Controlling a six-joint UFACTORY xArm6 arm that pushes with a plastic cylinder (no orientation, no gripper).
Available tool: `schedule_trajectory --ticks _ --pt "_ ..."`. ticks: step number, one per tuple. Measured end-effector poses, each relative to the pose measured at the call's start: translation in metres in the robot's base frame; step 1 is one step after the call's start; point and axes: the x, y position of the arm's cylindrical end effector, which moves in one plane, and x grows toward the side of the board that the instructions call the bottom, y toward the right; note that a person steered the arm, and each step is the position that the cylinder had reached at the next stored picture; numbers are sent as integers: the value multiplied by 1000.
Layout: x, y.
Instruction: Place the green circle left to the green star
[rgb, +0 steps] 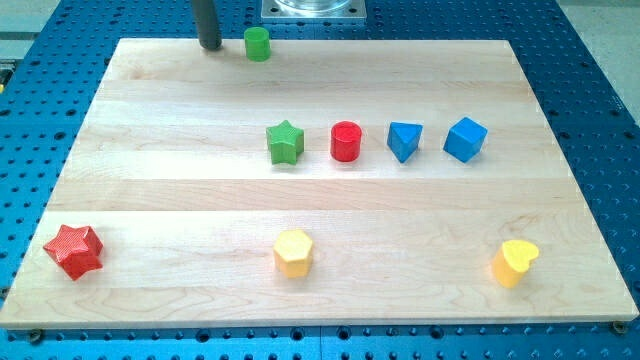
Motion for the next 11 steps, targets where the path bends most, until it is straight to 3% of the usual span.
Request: schedule_trajectory --ticks 1,2,4,5,6,9,11 --pt "3 75" --pt "58 158" --pt "150 165" --pt "138 259" --pt "101 266" --pt "88 66" --pt "177 56"
